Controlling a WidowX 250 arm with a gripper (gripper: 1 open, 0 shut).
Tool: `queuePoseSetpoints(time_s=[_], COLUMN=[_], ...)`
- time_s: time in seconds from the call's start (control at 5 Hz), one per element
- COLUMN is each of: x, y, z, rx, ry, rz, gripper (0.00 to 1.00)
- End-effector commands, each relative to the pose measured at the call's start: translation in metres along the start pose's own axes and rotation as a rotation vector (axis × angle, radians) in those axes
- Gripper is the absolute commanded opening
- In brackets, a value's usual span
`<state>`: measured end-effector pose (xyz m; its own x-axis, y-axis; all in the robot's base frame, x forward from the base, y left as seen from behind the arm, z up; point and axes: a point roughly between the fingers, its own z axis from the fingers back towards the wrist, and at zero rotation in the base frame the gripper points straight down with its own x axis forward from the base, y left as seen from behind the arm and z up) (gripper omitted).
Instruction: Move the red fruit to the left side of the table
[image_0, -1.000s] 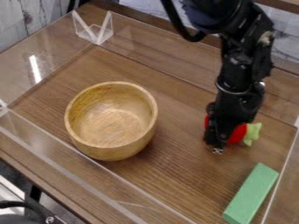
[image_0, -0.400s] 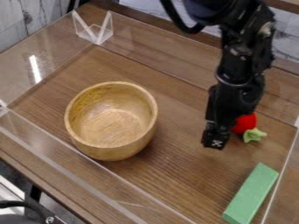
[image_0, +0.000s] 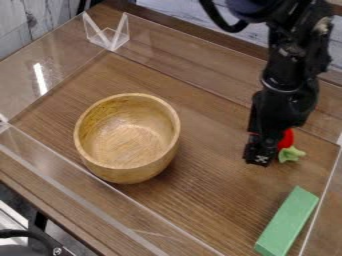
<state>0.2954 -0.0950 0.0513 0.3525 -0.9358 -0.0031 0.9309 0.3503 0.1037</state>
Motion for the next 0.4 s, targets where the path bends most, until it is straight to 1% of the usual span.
queuePoseSetpoints(time_s=[0.0, 0.2], x=[0.0146, 0.0049], y=[0.0079, 0.009], z=[0.0097, 0.002], rx=[0.04, 0.038], ry=[-0.036, -0.033], rz=[0.005, 0.059], gripper=[0.0, 0.0])
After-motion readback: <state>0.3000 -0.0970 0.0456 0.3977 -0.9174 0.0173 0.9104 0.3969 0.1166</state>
